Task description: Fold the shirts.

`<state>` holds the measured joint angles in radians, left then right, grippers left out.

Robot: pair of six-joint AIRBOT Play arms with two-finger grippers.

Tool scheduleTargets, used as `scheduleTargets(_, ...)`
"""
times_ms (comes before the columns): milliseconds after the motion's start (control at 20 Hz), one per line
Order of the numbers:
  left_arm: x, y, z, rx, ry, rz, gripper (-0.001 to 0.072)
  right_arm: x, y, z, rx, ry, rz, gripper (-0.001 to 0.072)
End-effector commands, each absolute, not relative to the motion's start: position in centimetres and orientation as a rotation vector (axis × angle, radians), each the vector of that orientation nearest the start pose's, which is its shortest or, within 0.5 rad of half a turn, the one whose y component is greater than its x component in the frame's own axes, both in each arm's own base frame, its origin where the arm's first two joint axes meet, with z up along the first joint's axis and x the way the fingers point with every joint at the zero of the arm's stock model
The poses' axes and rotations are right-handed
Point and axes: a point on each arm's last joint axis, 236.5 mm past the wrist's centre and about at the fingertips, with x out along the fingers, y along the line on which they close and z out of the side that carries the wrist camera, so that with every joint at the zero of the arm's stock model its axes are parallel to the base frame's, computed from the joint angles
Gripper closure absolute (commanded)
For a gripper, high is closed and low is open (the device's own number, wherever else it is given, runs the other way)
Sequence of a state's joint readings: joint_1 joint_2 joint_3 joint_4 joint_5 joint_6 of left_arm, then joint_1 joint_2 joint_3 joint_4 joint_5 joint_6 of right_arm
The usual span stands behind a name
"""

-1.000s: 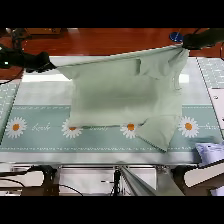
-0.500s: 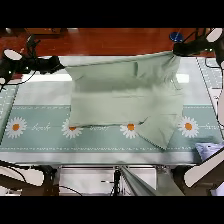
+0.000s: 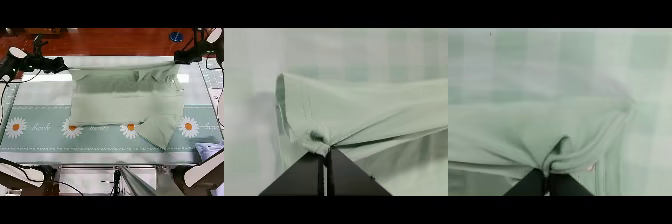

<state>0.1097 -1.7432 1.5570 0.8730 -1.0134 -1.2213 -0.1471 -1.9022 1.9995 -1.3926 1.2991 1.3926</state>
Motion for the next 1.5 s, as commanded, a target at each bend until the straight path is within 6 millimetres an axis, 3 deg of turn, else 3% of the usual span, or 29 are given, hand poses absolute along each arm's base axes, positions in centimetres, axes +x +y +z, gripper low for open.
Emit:
scheduleTargets(0,49.3,-6.7,-0.8,-0.422,1.254,-0.359,0.0685,48.8,-5.4,0.4,0.045,1.445,0.053,0.0686)
scheduleTargets(150,46.9,-6.0,-2.2,-0.379,1.367,-0.349,0.0685,47.4,-5.5,-0.8,0.043,1.522,0.051,0.0686)
scheduleTargets(350,46.7,-6.4,-4.2,-0.408,1.419,-0.332,0.0684,47.7,-3.7,-3.5,0.098,1.567,0.101,0.0686)
scheduleTargets(600,46.2,-7.6,-7.5,-0.418,1.494,-0.339,0.0683,47.6,-3.4,-6.4,0.104,1.619,0.105,0.0685)
scheduleTargets(750,46.8,-7.9,-7.4,-0.415,1.469,-0.349,0.0675,47.6,-3.4,-6.6,0.105,1.621,0.108,0.0683)
scheduleTargets(800,47.3,-8.0,-6.7,-0.414,1.445,-0.372,0.0601,47.4,-3.4,-6.4,0.098,1.625,0.117,0.0677)
scheduleTargets(850,47.9,-8.0,-5.4,-0.417,1.42,-0.395,0.0369,46.9,-3.5,-5.9,0.08,1.638,0.136,0.0581)
scheduleTargets(900,48.4,-7.4,-4.1,-0.417,1.401,-0.398,0.0172,45.8,-3.6,-5.1,0.053,1.668,0.182,0.0401)
scheduleTargets(950,48.3,-6.2,-2.6,-0.41,1.4,-0.403,0.0089,45.2,-3.7,-4.0,0.092,1.668,0.209,0.0316)
scheduleTargets(1000,47.7,-4.5,-1.3,-0.391,1.418,-0.4,0.009,44.4,-4.3,-2.8,0.132,1.672,0.214,0.0316)
scheduleTargets(1150,43.5,1.3,1.3,-0.426,1.51,-0.353,0.0091,41.5,-9.3,1.3,0.258,1.655,0.114,0.0316)
scheduleTargets(1250,40.5,3.5,1.9,-0.491,1.522,-0.328,0.0092,39.0,-12.2,3.0,0.352,1.618,0.062,0.0327)
scheduleTargets(1350,37.2,3.5,1.1,-0.554,1.524,-0.337,0.0091,36.2,-13.1,3.2,0.487,1.573,0.073,0.0328)
scheduleTargets(1450,33.2,1.3,-0.7,-0.606,1.552,-0.417,0.0091,34.0,-12.9,2.4,0.624,1.52,0.105,0.0327)
